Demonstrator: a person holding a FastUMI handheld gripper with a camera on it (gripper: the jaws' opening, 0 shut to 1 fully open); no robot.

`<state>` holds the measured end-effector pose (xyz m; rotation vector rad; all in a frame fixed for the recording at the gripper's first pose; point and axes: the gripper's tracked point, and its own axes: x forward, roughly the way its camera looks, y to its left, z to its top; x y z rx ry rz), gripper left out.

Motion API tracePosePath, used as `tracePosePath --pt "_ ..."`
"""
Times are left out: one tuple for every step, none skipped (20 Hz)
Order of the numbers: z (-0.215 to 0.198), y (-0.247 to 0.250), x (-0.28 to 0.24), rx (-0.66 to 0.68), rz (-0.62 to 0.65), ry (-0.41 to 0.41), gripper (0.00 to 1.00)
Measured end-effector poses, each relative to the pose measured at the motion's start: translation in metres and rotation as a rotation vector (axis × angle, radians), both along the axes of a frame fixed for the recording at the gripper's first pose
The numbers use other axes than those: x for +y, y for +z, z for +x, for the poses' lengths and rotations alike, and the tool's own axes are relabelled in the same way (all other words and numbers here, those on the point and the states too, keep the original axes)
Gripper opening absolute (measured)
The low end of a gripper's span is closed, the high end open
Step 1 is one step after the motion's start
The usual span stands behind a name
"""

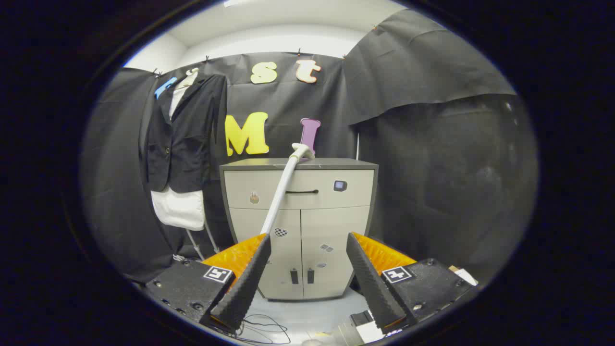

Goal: Iron the clothes twice with a garment steamer, once on the left side and once on the right side.

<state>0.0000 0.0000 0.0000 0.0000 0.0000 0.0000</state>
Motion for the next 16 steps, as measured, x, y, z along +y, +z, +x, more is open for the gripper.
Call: tracePosePath --pt "0.000 0.000 0.001 -0.001 -0.004 0.002 0.98" --pt "-0.001 0.002 0.001 -0.003 -0.005 0.003 0.98" --pt "-0.001 0.002 0.001 -0.001 -0.003 0.003 0.98" --pt "-0.003 0.002 0.002 0.001 0.001 0.004 0.98" --pt "-0.003 0.002 0.002 0.002 0.003 0.001 0.98" --pt "-0.004 0.003 0.003 0.002 0.001 -0.002 0.98" --pt "-0.005 0.003 0.004 0.002 -0.001 -0.005 0.98" --pt "-0.006 0.003 0.007 0.001 -0.002 -0.006 0.98" --pt "-0.007 0.004 0.009 0.000 -0.002 -0.007 0.98" --pt "-0.008 0.005 0.012 0.000 -0.002 -0.007 0.98" --pt "-0.008 0.005 0.014 -0.001 -0.001 -0.010 0.98" --pt "-0.009 0.006 0.016 -0.002 0.002 -0.014 0.98" --pt "-0.009 0.007 0.018 -0.003 0.005 -0.019 0.98" --pt "-0.009 0.009 0.019 -0.004 0.008 -0.026 0.98" --pt "-0.008 0.010 0.019 -0.002 0.009 -0.031 0.98" --pt "-0.009 0.013 0.020 0.000 0.011 -0.036 0.98"
